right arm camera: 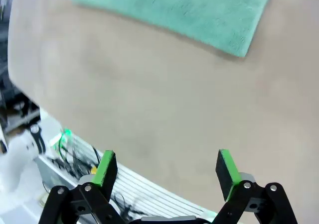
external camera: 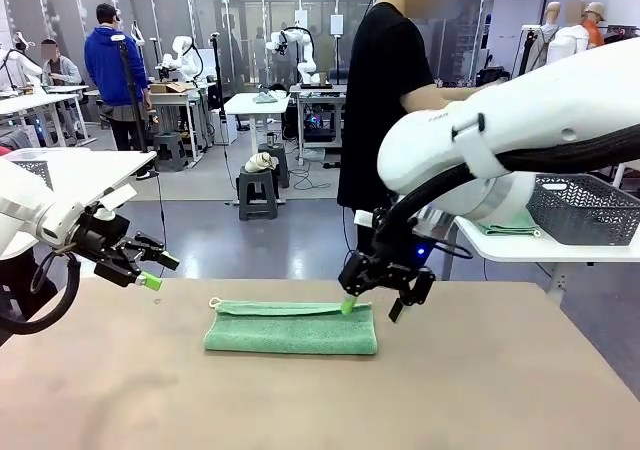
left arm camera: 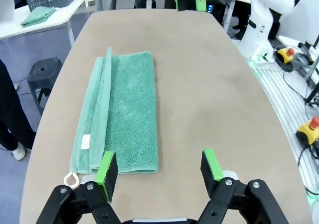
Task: Fold the towels and place them in the basket.
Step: When a person lays out a Towel with hook on the table, fold it in half twice.
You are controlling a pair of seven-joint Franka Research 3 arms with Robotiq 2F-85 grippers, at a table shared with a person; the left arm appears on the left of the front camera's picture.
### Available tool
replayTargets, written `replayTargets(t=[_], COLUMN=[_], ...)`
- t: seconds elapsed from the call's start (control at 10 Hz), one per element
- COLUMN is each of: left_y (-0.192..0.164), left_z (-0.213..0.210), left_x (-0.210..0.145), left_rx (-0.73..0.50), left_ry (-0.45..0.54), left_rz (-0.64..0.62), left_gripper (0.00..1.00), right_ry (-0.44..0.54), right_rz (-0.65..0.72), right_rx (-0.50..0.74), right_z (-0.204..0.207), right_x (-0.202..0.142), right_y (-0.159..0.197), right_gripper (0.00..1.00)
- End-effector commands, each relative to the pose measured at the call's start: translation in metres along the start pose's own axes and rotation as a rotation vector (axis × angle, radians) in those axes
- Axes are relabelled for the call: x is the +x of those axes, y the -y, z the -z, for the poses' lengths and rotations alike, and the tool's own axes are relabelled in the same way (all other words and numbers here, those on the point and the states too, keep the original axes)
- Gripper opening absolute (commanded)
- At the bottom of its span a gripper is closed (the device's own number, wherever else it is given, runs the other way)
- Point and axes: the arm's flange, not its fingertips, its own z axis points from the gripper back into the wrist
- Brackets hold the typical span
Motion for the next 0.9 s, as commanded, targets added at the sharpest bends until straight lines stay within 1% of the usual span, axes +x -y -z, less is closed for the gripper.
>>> replayTargets(t=[0.0, 0.3, 0.5, 0.6, 0.8], left_y=[0.000, 0.000, 0.000, 0.000, 0.000], left_z=[-0.001, -0.001, -0.001, -0.001, -0.001], left_x=[-0.001, -0.001, -0.001, -0.001, -0.001], left_rx=[-0.005, -0.005, -0.005, -0.005, -0.005], left_ry=[-0.002, -0.002, -0.002, -0.002, -0.002], left_rz=[0.017, 0.017, 0.017, 0.017, 0.017], left_gripper=[0.85, 0.85, 0.85, 0.85, 0.85], right_ry=[0.056, 0.182, 0.230, 0.233, 0.248], right_rz=[0.130, 0.252, 0.334, 0.371, 0.392], right_rx=[-0.059, -0.097, -0.091, -0.099, -0.118], right_z=[0.025, 0.051, 0.057, 0.058, 0.063], right_x=[0.023, 0.053, 0.074, 0.083, 0.097], right_y=[-0.004, 0.010, 0.023, 0.029, 0.040], right_gripper=[1.00, 1.00, 1.00, 1.00, 1.00])
